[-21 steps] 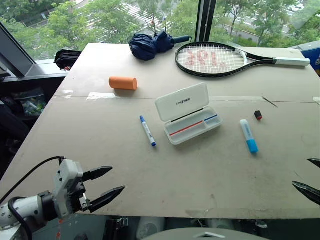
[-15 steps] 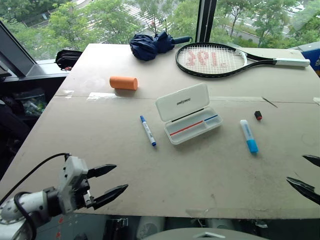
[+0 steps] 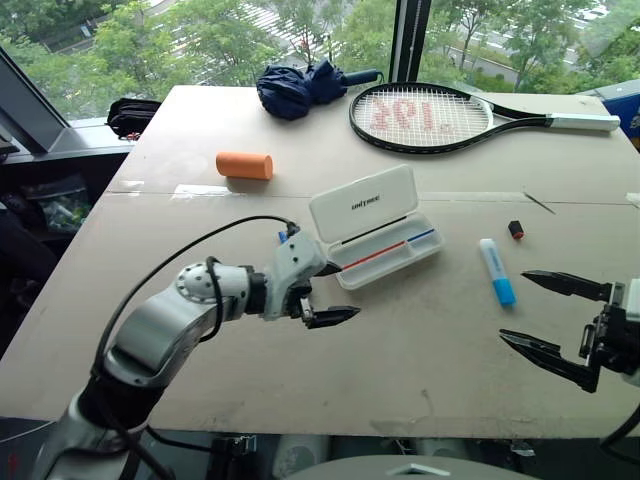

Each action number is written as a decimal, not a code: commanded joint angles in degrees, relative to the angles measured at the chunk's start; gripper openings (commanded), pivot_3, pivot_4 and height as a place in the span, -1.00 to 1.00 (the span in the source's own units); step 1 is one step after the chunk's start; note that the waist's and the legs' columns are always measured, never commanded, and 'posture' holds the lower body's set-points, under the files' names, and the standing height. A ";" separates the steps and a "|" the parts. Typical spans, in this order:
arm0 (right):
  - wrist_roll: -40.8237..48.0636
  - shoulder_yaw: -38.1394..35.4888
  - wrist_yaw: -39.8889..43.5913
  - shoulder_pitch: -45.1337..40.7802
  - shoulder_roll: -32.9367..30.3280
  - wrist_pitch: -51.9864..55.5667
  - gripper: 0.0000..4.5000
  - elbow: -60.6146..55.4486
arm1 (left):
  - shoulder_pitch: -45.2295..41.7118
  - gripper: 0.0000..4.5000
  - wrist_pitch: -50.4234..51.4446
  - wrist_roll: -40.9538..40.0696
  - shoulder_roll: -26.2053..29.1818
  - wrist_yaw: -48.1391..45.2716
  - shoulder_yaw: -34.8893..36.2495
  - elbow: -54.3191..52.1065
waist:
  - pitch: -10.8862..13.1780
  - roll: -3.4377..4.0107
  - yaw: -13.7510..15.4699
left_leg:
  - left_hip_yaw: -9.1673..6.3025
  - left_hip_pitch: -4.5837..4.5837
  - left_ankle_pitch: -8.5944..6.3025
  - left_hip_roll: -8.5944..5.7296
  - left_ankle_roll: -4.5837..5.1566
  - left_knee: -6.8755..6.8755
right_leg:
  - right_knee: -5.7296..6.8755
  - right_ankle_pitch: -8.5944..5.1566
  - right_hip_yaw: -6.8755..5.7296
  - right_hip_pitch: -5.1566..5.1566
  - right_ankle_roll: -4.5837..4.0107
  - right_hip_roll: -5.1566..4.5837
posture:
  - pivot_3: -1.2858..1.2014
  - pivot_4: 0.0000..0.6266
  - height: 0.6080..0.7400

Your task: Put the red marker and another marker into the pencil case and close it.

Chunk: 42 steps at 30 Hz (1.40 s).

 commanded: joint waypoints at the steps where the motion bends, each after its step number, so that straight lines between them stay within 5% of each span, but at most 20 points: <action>1: -0.98 -0.51 1.48 1.54 1.32 -3.10 0.99 0.55 | -5.65 0.91 2.19 3.59 -4.48 2.41 -5.69 4.27 | 0.00 -0.02 0.05 | -0.05 -0.02 0.00 -0.01 0.00 0.01 | 0.00 0.00 -0.04 0.00 0.00 0.00 | 0.03 -0.52 0.85; 3: -1.75 -0.89 2.27 2.73 2.28 -4.81 0.99 1.28 | -8.19 0.91 3.56 5.36 -7.54 4.19 -8.09 7.01 | 0.00 -0.02 0.06 | -0.09 -0.03 0.00 -0.03 0.00 0.01 | -0.01 0.00 -0.05 0.02 0.01 -0.01 | 0.03 -0.52 0.85; 12: -2.99 -3.16 2.32 9.62 6.44 -9.76 1.00 -0.32 | -12.25 -0.98 3.57 12.52 -10.38 3.47 -16.02 13.64 | -0.04 0.05 -0.01 | -0.17 0.01 0.00 0.02 0.00 0.00 | 0.08 -0.01 -0.08 0.02 0.01 0.04 | 0.03 -0.52 0.85; 21: -4.53 -2.52 -0.74 12.78 9.21 -11.88 1.00 -2.54 | -17.55 -0.98 -26.94 20.82 -6.08 -16.00 -20.16 28.61 | -0.10 0.10 0.08 | -0.13 0.03 0.01 -0.01 -0.01 0.01 | 0.06 -0.02 -0.07 0.03 -0.02 0.01 | 0.03 -0.52 0.85; 30: -5.65 -2.80 -2.93 16.58 11.73 -13.55 1.00 -5.08 | -21.87 -0.98 -37.74 25.27 -11.18 -23.55 -19.84 39.53 | -0.10 0.09 0.01 | -0.14 -0.06 0.00 -0.06 0.00 0.07 | 0.03 -0.03 -0.08 0.04 0.01 -0.02 | 0.03 -0.52 0.85; 34: -5.45 -2.80 -3.54 16.99 11.57 -13.40 1.00 -5.73 | -20.83 -0.62 -34.00 24.12 -10.90 -22.99 -16.62 36.51 | -0.09 0.10 -0.01 | -0.16 -0.04 0.00 -0.04 0.00 0.07 | 0.05 -0.03 -0.10 0.03 0.02 -0.01 | 0.03 -0.52 0.85; 38: -5.05 -2.16 -4.29 16.93 11.25 -12.67 1.00 -6.48 | -14.96 0.15 -18.44 15.07 -6.75 -20.93 -6.28 21.07 | -0.03 0.13 -0.43 | -0.17 -0.05 0.00 0.12 0.00 0.06 | 0.08 -0.03 -0.10 0.00 0.02 0.00 | 0.03 -0.52 0.85; 42: -4.83 -0.09 -4.86 15.47 10.61 -11.95 1.00 -6.23 | -6.18 0.15 4.24 6.17 -6.89 -9.29 10.31 5.12 | -0.04 0.18 -0.82 | -0.23 -0.07 0.00 0.28 0.00 0.05 | 0.11 -0.03 -0.13 -0.03 0.02 0.03 | 0.03 -0.52 0.85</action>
